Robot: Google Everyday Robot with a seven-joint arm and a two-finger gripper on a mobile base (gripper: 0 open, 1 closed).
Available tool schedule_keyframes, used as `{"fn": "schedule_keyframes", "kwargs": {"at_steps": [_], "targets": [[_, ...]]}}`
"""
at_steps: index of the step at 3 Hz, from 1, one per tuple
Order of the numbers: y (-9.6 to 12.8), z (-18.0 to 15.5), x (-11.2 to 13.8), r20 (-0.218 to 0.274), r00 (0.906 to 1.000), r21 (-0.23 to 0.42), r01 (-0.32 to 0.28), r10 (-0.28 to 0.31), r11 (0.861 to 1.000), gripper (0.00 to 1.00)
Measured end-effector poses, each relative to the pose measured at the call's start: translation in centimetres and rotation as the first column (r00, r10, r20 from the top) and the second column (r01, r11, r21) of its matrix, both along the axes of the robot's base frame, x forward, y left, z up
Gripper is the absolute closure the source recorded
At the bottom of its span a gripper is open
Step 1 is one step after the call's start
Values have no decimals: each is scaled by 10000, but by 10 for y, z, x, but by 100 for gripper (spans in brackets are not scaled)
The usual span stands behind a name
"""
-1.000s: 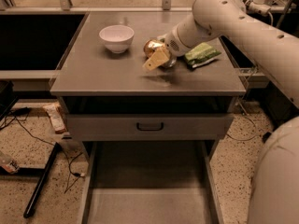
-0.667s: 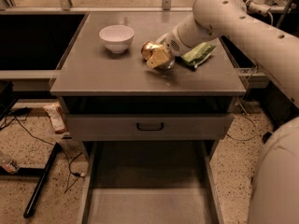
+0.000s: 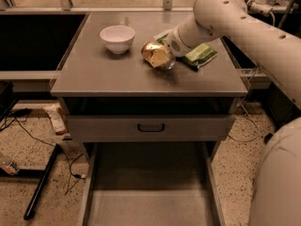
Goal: Place orange can into middle drawer
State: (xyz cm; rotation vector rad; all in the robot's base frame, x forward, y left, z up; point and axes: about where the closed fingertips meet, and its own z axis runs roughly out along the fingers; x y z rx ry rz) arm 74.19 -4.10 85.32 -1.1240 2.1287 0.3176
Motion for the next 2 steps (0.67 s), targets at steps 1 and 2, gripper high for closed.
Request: {"fn": "schedule_keyframes", "kwargs": {"at_steps": [1, 2], "targets": [[0, 0, 0, -1, 10000, 0, 0, 0, 10000, 100], [0, 0, 0, 0, 10000, -3, -6, 6, 10000, 100]]}}
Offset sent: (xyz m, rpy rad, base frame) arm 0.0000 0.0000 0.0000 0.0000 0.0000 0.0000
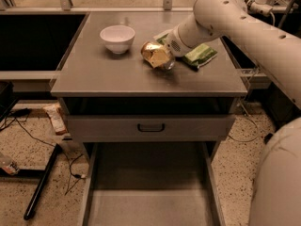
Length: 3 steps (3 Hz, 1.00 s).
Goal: Place orange can into middle drawer
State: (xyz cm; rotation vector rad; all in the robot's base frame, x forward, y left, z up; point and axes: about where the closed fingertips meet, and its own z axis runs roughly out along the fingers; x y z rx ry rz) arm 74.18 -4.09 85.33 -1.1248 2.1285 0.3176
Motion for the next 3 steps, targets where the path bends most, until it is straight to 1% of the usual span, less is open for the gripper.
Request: {"fn": "schedule_keyframes", "kwargs": {"at_steps": [1, 2, 3], "targets": [[3, 6, -9, 45, 9987, -249, -509, 510, 9984, 100], [4, 29, -31, 492, 9907, -362, -1252, 1269, 9915, 100], [-6, 55, -53, 1101, 9769, -290, -1811, 1833, 9830, 100]]}}
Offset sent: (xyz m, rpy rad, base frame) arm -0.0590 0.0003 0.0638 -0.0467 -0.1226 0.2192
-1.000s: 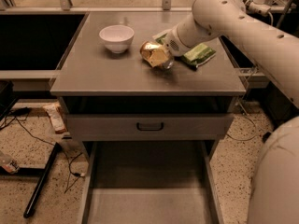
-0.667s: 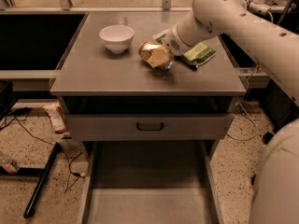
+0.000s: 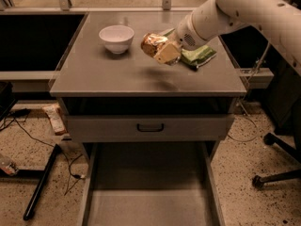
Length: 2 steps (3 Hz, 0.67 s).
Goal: Place orange can into middle drawer
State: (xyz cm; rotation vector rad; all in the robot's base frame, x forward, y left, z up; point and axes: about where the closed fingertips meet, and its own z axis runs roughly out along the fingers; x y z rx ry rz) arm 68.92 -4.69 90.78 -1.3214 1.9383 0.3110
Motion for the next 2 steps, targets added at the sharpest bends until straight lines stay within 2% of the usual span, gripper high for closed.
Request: {"fn": "schedule_keyframes", "kwargs": {"at_steps": [1, 2], "targets": [[-32, 12, -25, 275, 9992, 276, 275, -282, 9992, 100], [-69, 11, -64, 271, 9946, 382, 992, -1003, 9943, 100]]}}
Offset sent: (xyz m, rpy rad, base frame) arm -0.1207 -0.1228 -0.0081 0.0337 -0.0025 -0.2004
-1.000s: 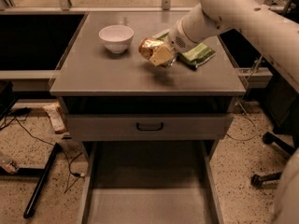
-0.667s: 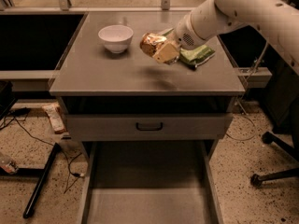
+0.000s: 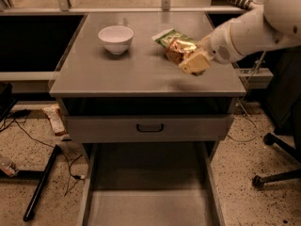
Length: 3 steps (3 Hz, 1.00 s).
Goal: Place orange can into middle drawer
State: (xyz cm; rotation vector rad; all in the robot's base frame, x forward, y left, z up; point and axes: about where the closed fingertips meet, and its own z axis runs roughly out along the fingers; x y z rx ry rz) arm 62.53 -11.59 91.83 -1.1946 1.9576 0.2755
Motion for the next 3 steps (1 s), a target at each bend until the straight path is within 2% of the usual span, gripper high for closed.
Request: {"fn": "schedule_keyframes", "kwargs": {"at_steps": [1, 2, 3], "targets": [[-27, -16, -43, -351, 9983, -62, 458, -460, 9989, 100], [-33, -40, -83, -838, 9963, -176, 196, -210, 9997, 100], [-26, -72, -121, -1374, 9898, -225, -418, 383, 9989, 100]]}}
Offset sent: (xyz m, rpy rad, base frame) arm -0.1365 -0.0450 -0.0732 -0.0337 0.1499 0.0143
